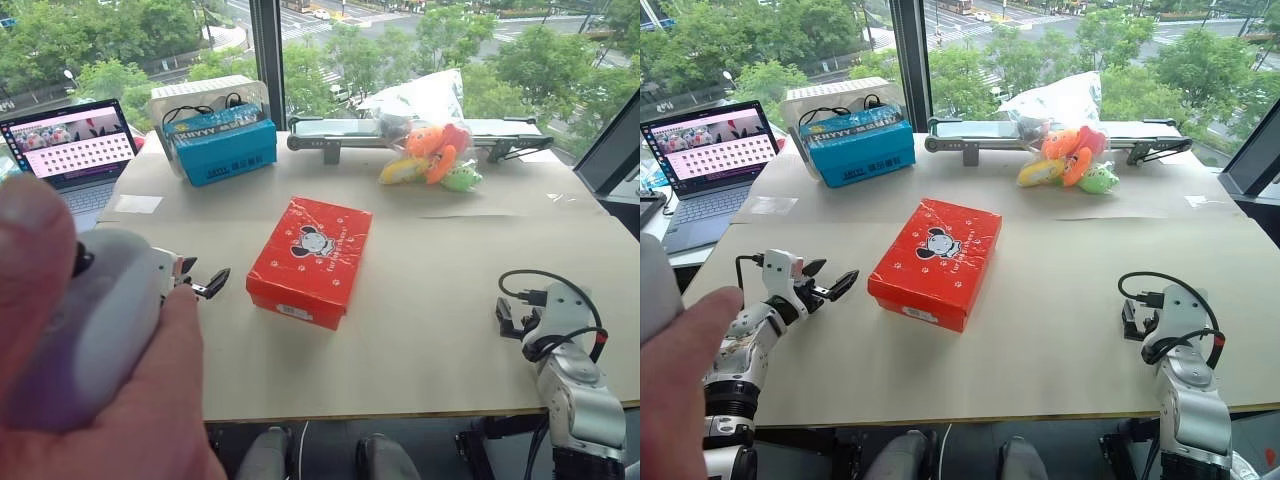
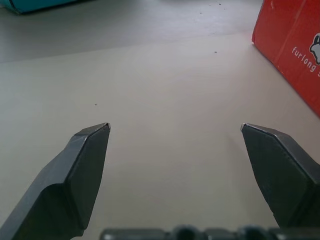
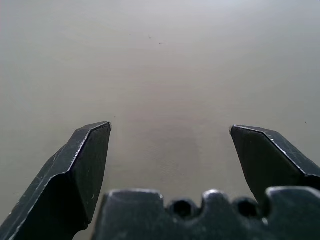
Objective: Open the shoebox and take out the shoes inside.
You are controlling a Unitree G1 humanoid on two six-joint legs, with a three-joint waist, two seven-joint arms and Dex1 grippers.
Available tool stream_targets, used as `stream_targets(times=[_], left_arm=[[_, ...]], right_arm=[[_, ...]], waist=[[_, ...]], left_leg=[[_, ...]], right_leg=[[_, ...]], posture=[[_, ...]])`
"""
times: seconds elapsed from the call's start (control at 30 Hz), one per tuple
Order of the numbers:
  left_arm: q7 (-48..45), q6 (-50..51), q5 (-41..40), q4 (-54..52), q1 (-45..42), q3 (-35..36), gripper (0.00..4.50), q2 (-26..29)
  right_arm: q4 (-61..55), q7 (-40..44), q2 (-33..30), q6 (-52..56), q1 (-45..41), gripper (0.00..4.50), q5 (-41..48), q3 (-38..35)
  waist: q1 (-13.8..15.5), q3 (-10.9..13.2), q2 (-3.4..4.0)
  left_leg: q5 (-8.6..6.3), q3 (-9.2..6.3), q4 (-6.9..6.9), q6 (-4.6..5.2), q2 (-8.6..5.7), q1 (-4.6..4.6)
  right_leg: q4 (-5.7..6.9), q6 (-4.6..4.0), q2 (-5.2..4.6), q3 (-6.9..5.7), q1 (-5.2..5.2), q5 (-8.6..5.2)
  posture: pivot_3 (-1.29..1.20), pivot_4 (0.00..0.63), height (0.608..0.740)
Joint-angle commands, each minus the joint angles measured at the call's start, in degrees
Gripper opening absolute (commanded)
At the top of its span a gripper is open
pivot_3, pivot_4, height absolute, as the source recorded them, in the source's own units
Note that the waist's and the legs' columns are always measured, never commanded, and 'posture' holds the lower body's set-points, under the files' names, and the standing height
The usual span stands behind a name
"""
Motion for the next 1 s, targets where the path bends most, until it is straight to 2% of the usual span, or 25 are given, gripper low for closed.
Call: stream_targets(times=[0.03, 0.3, 0.4, 0.6, 0.8, 1.0], left_arm=[[-0.2, -1.9, -0.1, 0.1, -1.6, 0.5, 4.5, 1.0], [-6.9, -2.4, 0.4, -0.3, -0.3, -2.0, 4.5, 3.3], [-13.9, -2.7, -1.2, -4.2, 2.1, -2.4, 4.5, 7.0], [-26.7, -0.2, -5.1, -13.3, 6.7, -3.5, 4.5, 13.1], [-34.7, 0.0, -9.1, -17.2, 9.9, -0.6, 4.5, 18.5], [-37.4, -2.2, -9.6, -18.0, 13.4, 0.2, 4.5, 19.7]], right_arm=[[-2.0, -0.2, -0.9, -1.7, -0.5, 4.49, -0.5, -1.0], [-2.2, 0.2, -1.5, -1.3, -1.0, 4.49, -0.6, -0.3], [-4.2, 2.1, -3.4, 1.2, -0.9, 4.49, -0.6, 1.3], [-18.8, 13.7, -10.3, 11.7, -1.4, 4.49, 8.9, 4.7], [-17.9, 20.2, -16.9, 14.2, -1.2, 4.49, 10.7, 5.9], [-17.9, 30.0, -24.8, 12.6, -2.5, 4.49, 11.1, 12.9]], waist=[[0.0, 0.0, 0.0], [-0.1, 0.0, 0.0], [-0.4, 0.0, 0.0], [-0.7, 0.0, 0.02], [-0.5, 0.0, -0.05], [-0.6, 0.0, -0.04]], left_leg=[[0.0, 0.0, 0.0, 0.0, 0.0, 0.0], [0.0, 0.03, 0.01, 0.0, 0.0, 0.01], [0.0, 0.09, 0.0, 0.0, 0.07, 0.04], [-0.06, 0.2, -0.02, -0.09, 0.29, 0.06], [-0.26, 0.29, -0.04, -0.42, 0.43, 0.1], [-0.28, 0.44, -0.06, -0.41, 0.52, 0.14]], right_leg=[[0.0, 0.0, 0.0, 0.0, 0.0, 0.0], [0.01, -0.03, 0.01, 0.0, 0.0, 0.01], [0.01, -0.05, 0.03, 0.03, -0.03, 0.0], [0.01, -0.39, 0.07, 0.1, -0.08, -0.15], [-0.09, -0.53, 0.1, 0.1, -0.06, -0.31], [-0.09, -0.54, 0.08, 0.14, -0.09, -0.33]], posture=[[0.0, 0.15, 0.74], [0.0, 0.15, 0.74], [0.0, 0.15, 0.74], [0.0, 0.15, 0.74], [0.0, 0.15, 0.74], [0.0, 0.15, 0.74]])
